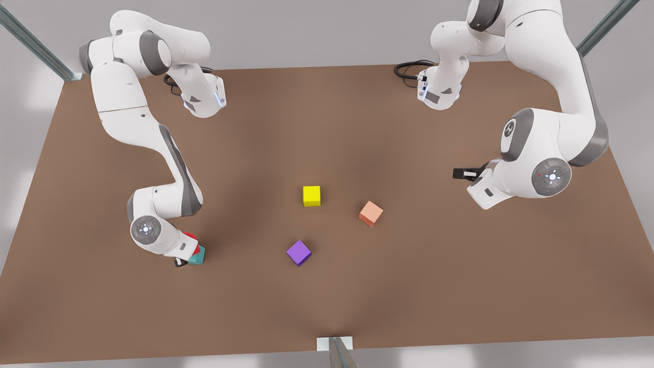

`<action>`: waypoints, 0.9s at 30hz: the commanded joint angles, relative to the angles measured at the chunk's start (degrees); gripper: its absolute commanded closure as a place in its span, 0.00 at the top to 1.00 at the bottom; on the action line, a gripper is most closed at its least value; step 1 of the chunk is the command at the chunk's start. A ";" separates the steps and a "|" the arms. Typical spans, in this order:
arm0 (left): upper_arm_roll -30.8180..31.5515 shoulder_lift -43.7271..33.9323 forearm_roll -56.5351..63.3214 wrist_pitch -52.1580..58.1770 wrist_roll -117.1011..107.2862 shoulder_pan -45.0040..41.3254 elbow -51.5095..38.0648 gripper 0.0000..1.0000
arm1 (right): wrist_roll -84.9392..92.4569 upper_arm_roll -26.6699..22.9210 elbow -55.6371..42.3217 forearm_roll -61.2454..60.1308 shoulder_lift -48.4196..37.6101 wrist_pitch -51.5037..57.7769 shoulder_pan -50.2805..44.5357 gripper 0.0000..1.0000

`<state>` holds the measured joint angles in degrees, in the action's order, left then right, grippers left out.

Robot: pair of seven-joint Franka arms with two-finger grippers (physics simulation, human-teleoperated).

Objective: Pick up red wooden cube and pass to hand red wooden cube and place in blue wooden cube

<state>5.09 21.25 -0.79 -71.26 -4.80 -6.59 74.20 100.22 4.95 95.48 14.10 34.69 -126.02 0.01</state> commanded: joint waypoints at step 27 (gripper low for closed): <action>0.01 0.02 -0.17 1.12 -2.14 0.18 0.06 1.00 | -28.99 -0.21 -14.79 -16.38 -8.85 25.20 0.87 1.00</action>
<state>5.05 21.34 -0.97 -70.40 -6.47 -6.42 74.28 95.75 4.80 83.16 2.79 25.83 -113.97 0.91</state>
